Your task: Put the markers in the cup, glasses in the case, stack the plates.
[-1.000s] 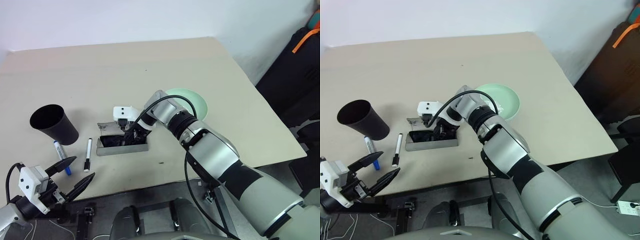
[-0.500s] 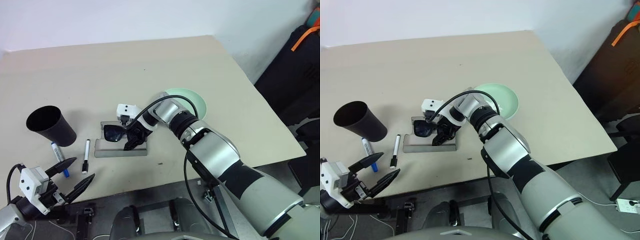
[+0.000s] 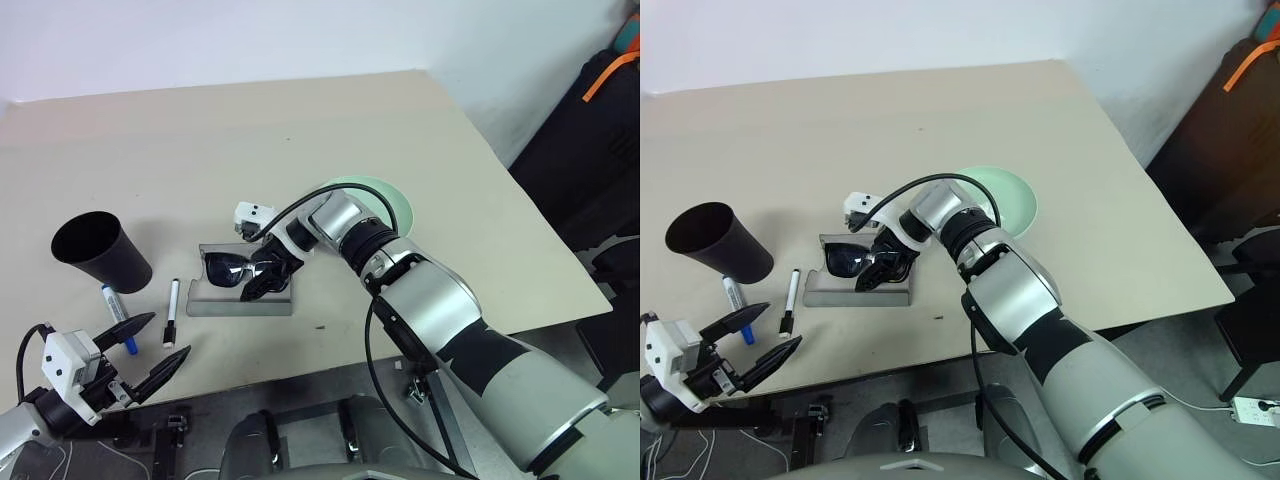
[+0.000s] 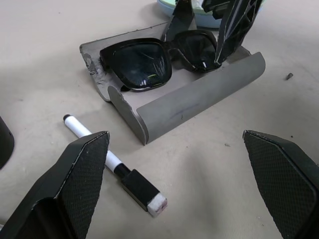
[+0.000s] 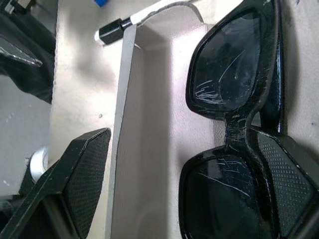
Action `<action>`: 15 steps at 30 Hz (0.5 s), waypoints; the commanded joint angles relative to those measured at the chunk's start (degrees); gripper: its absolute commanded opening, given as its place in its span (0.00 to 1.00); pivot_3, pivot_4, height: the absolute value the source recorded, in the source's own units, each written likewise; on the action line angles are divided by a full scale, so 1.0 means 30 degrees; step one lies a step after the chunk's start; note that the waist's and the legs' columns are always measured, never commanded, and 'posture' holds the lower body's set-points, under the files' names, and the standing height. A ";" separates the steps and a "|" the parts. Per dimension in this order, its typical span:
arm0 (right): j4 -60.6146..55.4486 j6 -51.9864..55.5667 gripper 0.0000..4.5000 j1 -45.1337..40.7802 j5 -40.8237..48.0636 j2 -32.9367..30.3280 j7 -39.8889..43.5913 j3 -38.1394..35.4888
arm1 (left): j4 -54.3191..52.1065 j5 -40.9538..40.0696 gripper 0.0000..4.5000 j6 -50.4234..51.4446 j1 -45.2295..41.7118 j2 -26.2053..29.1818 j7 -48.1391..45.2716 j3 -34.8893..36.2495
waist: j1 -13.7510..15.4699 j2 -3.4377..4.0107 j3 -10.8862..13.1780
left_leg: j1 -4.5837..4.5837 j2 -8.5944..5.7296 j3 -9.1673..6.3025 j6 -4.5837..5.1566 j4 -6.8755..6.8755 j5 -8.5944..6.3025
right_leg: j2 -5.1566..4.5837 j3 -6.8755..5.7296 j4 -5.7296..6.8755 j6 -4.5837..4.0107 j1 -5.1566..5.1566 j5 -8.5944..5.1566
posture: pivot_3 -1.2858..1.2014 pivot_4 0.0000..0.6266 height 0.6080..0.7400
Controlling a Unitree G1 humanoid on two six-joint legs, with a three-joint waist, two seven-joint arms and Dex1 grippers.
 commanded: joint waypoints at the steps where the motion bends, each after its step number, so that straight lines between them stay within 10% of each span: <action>1: -0.0003 0.0524 0.98 -0.0909 0.0564 0.0877 -0.0215 -0.0535 | -0.0640 -0.0142 1.00 0.0149 -0.0019 0.0232 0.0149 -0.0039 | -0.0001 0.0000 0.0000 | 0.0000 0.0000 0.0000 0.0000 0.0000 0.0000 | -0.0002 -0.0002 0.0001 0.0000 0.0000 0.0000 | 0.52 0.24 0.89; 15: -0.0622 0.2231 0.98 -0.1121 0.1115 0.1016 0.0646 -0.0404 | -0.0765 -0.0143 1.00 0.0339 -0.0114 0.0205 0.0184 -0.0102 | 0.0002 -0.0010 -0.0005 | 0.0000 0.0000 -0.0002 0.0001 0.0001 0.0003 | -0.0004 -0.0035 0.0015 0.0023 -0.0001 0.0013 | 0.52 0.24 0.89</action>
